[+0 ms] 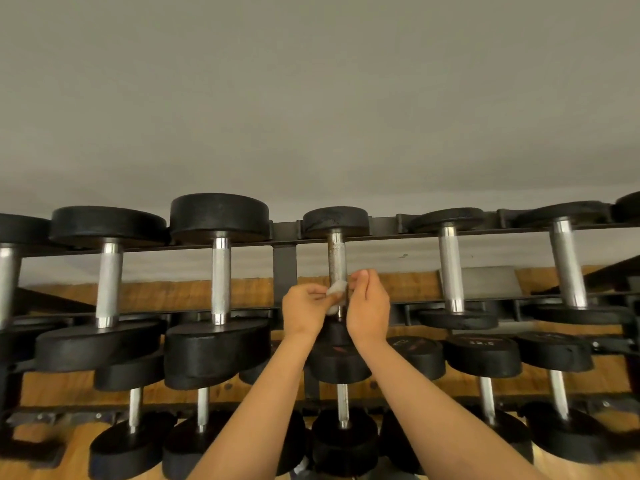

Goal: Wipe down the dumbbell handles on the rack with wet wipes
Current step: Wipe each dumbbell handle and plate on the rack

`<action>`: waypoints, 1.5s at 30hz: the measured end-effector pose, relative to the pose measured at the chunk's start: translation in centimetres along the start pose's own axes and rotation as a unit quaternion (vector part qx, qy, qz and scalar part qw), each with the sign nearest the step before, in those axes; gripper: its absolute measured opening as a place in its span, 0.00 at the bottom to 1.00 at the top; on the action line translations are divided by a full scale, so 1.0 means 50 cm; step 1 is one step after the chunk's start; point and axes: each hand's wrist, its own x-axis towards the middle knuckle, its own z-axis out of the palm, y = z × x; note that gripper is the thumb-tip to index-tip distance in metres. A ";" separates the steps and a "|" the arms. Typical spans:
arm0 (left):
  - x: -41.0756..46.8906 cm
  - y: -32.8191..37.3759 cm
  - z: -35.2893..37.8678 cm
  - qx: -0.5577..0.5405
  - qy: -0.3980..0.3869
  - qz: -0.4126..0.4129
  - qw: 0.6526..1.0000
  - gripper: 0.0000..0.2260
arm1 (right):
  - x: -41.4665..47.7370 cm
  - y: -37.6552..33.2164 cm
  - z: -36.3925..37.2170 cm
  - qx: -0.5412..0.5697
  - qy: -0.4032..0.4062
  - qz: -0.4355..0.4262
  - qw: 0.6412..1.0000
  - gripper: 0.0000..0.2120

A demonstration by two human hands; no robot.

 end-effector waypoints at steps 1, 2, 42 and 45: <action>-0.003 -0.001 0.002 0.013 0.020 0.015 1.000 0.06 | -0.001 -0.003 -0.003 -0.002 -0.002 -0.002 1.000 0.13; -0.005 0.003 0.005 0.027 0.036 0.030 0.999 0.05 | -0.001 -0.006 -0.004 -0.004 -0.004 -0.005 1.000 0.13; 0.027 -0.004 0.016 -0.014 -0.041 0.037 0.998 0.08 | 0.005 0.006 -0.002 0.005 -0.019 0.015 1.000 0.06; 0.007 -0.012 0.012 0.049 0.012 0.088 0.995 0.07 | 0.005 0.009 -0.002 0.007 -0.019 0.012 1.000 0.05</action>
